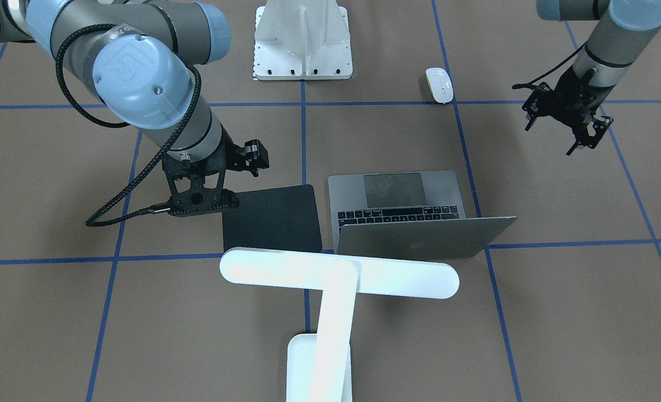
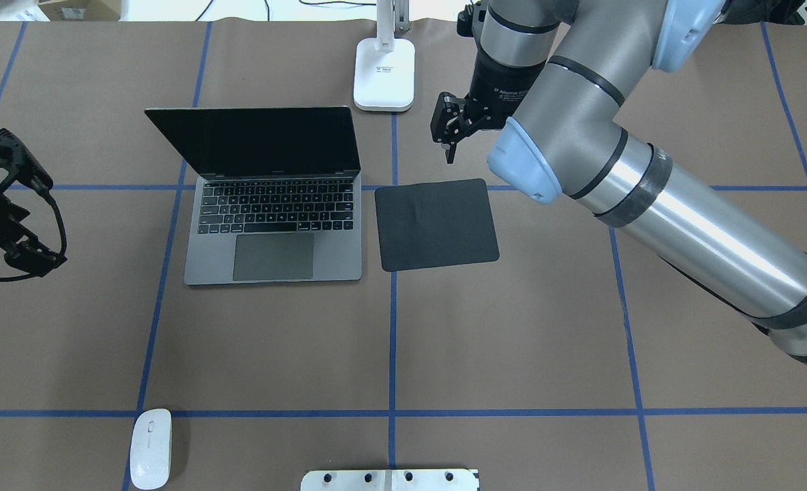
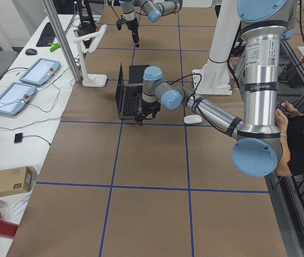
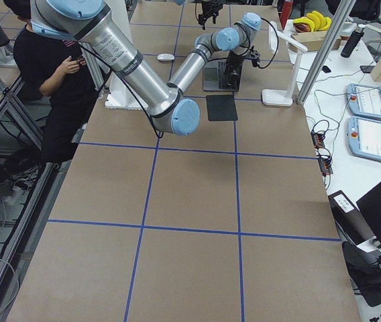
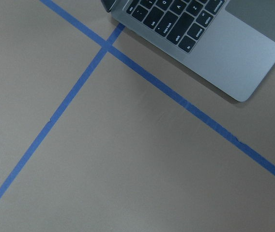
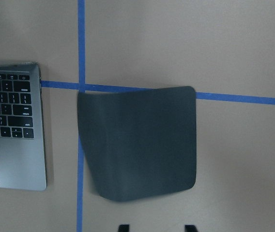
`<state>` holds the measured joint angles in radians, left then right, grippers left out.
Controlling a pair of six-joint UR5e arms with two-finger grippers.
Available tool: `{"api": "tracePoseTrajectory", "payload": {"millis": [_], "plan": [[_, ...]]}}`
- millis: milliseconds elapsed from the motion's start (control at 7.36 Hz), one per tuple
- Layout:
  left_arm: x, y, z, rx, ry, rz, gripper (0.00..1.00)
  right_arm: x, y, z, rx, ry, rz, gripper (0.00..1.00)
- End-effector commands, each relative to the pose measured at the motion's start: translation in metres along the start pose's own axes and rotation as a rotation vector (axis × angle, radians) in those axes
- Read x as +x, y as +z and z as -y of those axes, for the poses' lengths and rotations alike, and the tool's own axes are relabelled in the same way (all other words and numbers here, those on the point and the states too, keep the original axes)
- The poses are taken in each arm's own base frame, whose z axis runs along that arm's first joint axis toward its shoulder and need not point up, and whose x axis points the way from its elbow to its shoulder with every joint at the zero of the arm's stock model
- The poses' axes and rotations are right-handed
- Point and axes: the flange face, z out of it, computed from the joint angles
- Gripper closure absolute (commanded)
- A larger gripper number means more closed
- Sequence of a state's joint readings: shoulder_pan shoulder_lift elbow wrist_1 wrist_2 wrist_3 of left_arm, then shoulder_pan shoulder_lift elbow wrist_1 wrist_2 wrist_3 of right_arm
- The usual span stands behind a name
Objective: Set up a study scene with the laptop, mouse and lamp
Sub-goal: 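Lower the mouse pad beside the laptop and open the right gripper, then raise the right gripper while the left gripper reaches toward the white mouse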
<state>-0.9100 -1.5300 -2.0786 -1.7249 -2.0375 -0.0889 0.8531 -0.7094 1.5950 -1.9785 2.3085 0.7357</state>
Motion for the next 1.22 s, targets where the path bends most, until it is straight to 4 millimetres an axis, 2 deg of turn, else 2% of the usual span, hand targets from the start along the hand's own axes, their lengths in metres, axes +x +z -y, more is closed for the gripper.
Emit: {"api": "tracePoseTrajectory", "payload": {"millis": [0, 136, 408, 544, 680, 816, 951, 1087], "plan": [[0.005, -0.003, -0.007, 0.043, -0.118, -0.032, 0.00, 0.031, -0.001, -0.026, 0.063, -0.051, -0.032, 0.00], [0.009, -0.002, -0.014, 0.054, -0.127, -0.068, 0.00, 0.042, -0.003, -0.040, 0.073, -0.088, -0.028, 0.00], [0.020, 0.006, -0.033, 0.055, -0.278, -0.099, 0.00, 0.043, -0.009, -0.045, 0.145, -0.146, 0.027, 0.00], [0.035, 0.015, -0.039, 0.046, -0.370, -0.131, 0.00, 0.060, 0.003, -0.046, 0.179, -0.181, 0.050, 0.00], [0.059, 0.014, -0.037, 0.028, -0.449, -0.165, 0.00, 0.062, 0.003, -0.049, 0.186, -0.187, 0.054, 0.00], [0.098, 0.006, -0.038, -0.001, -0.546, -0.216, 0.00, 0.060, 0.002, -0.050, 0.190, -0.192, 0.054, 0.00], [0.130, 0.013, -0.045, -0.036, -0.587, -0.217, 0.00, 0.059, 0.003, -0.050, 0.202, -0.208, 0.043, 0.00], [0.144, 0.024, -0.052, -0.048, -0.579, -0.190, 0.00, 0.051, 0.009, -0.053, 0.196, -0.226, 0.043, 0.00]]}}
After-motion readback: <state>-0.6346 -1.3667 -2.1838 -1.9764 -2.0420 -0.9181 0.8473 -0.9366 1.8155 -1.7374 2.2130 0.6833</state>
